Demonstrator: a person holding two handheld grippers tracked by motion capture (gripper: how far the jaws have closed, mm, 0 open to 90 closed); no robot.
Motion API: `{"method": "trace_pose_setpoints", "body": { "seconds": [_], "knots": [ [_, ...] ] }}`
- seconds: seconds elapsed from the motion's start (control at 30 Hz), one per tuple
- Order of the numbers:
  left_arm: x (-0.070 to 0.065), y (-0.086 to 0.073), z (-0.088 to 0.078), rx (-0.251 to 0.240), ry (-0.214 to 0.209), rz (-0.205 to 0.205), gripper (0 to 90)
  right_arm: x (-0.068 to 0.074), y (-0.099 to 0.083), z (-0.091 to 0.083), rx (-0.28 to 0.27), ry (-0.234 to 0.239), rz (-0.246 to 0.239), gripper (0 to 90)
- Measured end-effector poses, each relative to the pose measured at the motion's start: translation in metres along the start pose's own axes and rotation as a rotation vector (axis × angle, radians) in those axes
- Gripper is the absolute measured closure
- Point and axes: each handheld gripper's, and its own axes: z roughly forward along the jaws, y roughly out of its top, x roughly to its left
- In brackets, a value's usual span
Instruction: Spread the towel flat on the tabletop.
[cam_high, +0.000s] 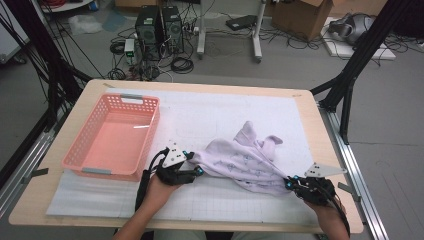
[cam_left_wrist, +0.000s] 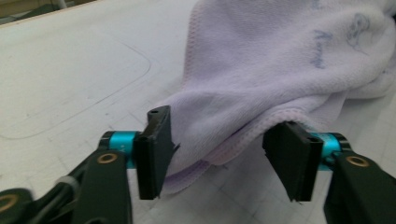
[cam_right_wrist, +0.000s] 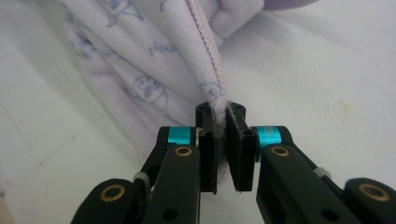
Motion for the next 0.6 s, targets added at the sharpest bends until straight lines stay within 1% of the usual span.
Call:
{"method": "trace_pose_setpoints", "body": {
  "seconds": [0.03, 0.07, 0.1, 0.13, 0.17, 0.2, 0.23, 0.27, 0.37, 0.4, 0.43, 0.47, 0.5, 0.53, 0.6],
  "knots": [
    [0.0, 0.001, 0.0, -0.001, -0.007, -0.002, 39.4, -0.001, -0.002, -0.001, 0.011, -0.013, 0.009, 84.0],
    [0.0, 0.001, 0.0, -0.002, -0.012, -0.007, 37.8, -0.002, -0.003, -0.002, 0.01, -0.012, 0.02, 83.7],
    [0.0, 0.001, 0.002, 0.002, -0.011, -0.009, 37.7, -0.003, -0.004, -0.003, 0.007, -0.002, 0.026, 81.3],
    [0.0, 0.0, 0.004, 0.009, -0.012, -0.012, 37.7, -0.002, -0.003, -0.003, -0.002, 0.002, 0.029, 75.1],
    [0.001, 0.0, 0.006, 0.02, -0.014, -0.013, 38.4, -0.001, 0.0, -0.005, -0.015, 0.001, 0.027, 73.1],
    [0.002, 0.0, 0.008, 0.031, -0.019, -0.02, 39.8, -0.001, 0.004, -0.005, -0.028, 0.012, 0.02, 71.7],
    [0.003, 0.0, 0.01, 0.039, -0.026, -0.02, 44.1, 0.001, 0.01, -0.006, -0.044, 0.011, 0.008, 67.0],
    [0.002, 0.0, 0.012, 0.051, -0.031, -0.02, 47.0, 0.002, 0.015, -0.006, -0.057, 0.012, 0.003, 65.7],
    [0.0, 0.001, 0.017, 0.094, -0.047, 0.023, 64.6, 0.004, 0.039, -0.007, -0.122, 0.036, -0.008, 59.0],
    [-0.002, 0.001, 0.018, 0.103, -0.043, 0.036, 70.8, 0.005, 0.049, -0.006, -0.143, 0.043, -0.015, 55.9],
    [-0.002, 0.002, 0.018, 0.102, -0.041, 0.041, 74.0, 0.006, 0.06, -0.004, -0.163, 0.046, -0.026, 53.6],
    [-0.003, 0.002, 0.017, 0.098, -0.039, 0.047, 76.8, 0.007, 0.071, -0.002, -0.175, 0.059, -0.036, 53.8],
    [-0.003, 0.003, 0.017, 0.09, -0.035, 0.047, 77.9, 0.009, 0.083, 0.002, -0.181, 0.068, -0.058, 54.0],
    [-0.002, 0.004, 0.015, 0.081, -0.029, 0.05, 79.4, 0.011, 0.094, 0.007, -0.176, 0.07, -0.078, 55.0],
    [0.0, 0.004, 0.013, 0.063, -0.019, 0.03, 80.8, 0.015, 0.114, 0.021, -0.159, 0.08, -0.114, 57.1]
  ]
}}
